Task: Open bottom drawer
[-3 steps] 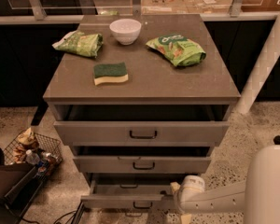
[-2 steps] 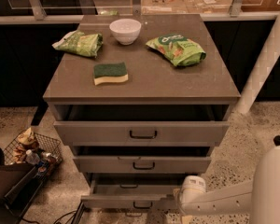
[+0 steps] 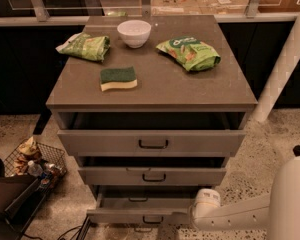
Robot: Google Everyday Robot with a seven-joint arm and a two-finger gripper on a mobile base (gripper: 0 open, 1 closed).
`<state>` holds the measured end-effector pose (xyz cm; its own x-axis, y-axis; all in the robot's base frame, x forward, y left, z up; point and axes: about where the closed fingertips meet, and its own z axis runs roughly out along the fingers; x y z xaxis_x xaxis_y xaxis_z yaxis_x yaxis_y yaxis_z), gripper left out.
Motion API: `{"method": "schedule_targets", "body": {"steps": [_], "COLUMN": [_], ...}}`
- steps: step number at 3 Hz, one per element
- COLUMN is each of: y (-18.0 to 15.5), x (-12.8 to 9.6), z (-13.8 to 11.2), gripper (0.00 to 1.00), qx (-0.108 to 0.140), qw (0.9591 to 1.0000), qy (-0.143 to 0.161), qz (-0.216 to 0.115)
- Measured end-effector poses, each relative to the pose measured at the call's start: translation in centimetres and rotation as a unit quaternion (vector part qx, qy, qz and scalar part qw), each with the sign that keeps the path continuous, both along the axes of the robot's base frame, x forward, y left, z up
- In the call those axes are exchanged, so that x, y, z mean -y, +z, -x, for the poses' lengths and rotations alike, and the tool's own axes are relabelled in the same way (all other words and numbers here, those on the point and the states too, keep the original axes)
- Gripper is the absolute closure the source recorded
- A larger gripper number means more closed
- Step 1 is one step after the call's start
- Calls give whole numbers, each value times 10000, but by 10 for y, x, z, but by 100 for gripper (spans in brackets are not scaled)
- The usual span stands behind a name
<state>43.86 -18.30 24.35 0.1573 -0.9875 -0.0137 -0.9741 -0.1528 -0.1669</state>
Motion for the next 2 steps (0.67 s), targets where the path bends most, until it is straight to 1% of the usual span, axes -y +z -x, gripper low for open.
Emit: {"method": "schedule_targets", "body": {"steps": [1,2], "y": [-2,-10], "x": [0,1], "z": [-1,-18], "gripper": [99,100], "qx": [10,172], "qw": [10000,9997], "qy": [2,7], "qz": [-22,-191]}}
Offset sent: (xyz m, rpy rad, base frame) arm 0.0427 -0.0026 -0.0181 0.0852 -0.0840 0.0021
